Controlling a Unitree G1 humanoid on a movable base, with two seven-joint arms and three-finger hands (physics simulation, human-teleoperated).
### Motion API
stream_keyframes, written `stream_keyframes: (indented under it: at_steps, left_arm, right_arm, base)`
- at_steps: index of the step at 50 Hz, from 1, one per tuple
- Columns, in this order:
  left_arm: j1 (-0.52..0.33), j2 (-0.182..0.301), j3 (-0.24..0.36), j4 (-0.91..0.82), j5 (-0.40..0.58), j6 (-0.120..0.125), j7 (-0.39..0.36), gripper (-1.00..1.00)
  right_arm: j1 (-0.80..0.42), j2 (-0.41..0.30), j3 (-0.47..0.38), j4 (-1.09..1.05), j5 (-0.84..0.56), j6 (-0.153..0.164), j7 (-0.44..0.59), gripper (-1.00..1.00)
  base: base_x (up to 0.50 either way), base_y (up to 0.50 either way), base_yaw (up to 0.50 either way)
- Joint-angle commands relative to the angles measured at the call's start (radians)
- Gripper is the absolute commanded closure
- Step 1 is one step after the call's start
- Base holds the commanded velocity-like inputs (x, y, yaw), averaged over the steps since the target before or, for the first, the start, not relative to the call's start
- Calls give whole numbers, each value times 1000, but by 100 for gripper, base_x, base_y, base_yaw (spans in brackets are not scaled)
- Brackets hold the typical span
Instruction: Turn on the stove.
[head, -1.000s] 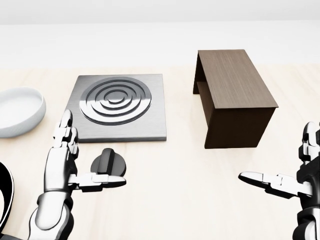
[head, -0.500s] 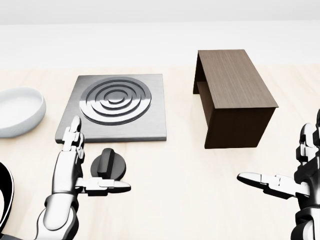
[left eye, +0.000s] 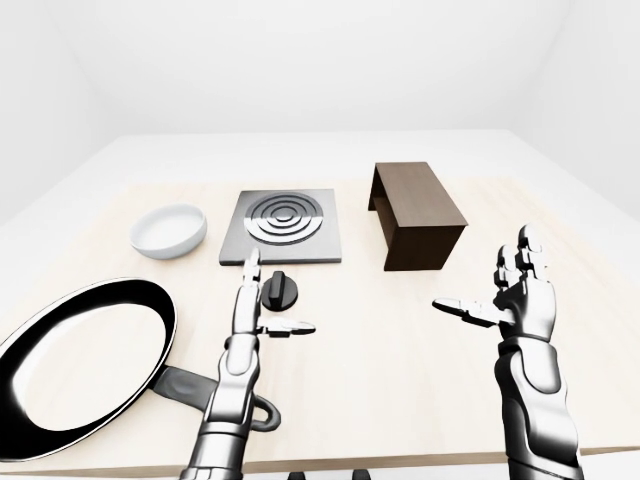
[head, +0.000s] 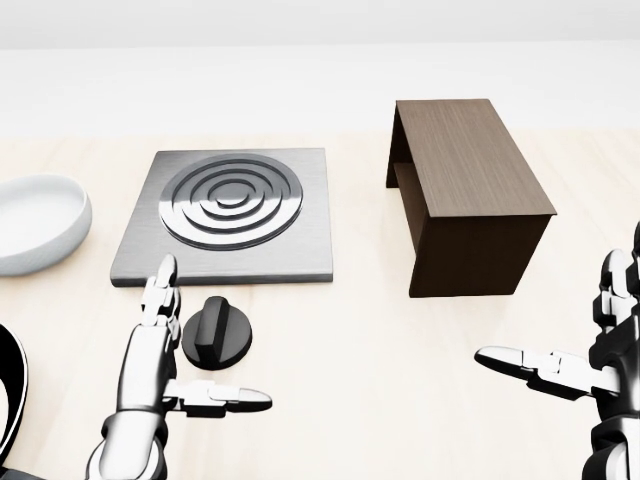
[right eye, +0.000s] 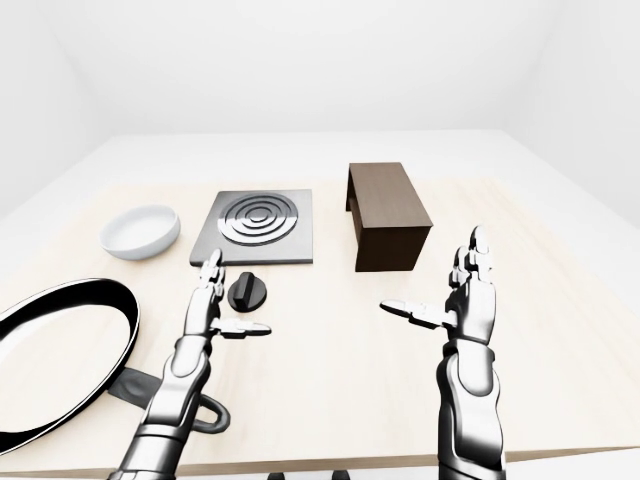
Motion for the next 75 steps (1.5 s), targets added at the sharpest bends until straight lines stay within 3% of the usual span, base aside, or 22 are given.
stream_keyframes:
  at_steps: [1,4,35,62,75]
  left_arm:
    - [36,-16,-26,-2,27,-6,-2,-100]
    - [56,-27,-49,39,48,-6,5,-100]
    - [49,-32,-50,88,49,-6,4,-100]
    - [196,-64,-167,-76,87,-6,-21,-100]
    - [167,-66,-167,-45,91,-6,-18,-100]
  right_arm:
    - [-1,-1,-1,-2,0,0,-1,-100]
    - [-1,-2,-1,-7,-1,0,-2,-100]
    - [0,-1,-5,-17,0,0,-2,-100]
    - [2,-1,-8,-8,0,0,-1,-100]
    - [1,0,-3,-4,-1,0,-4,-100]
  base:
    - [0,0,0]
    - [0,0,0]
    - [0,0,0]
    - [0,0,0]
    - [0,0,0]
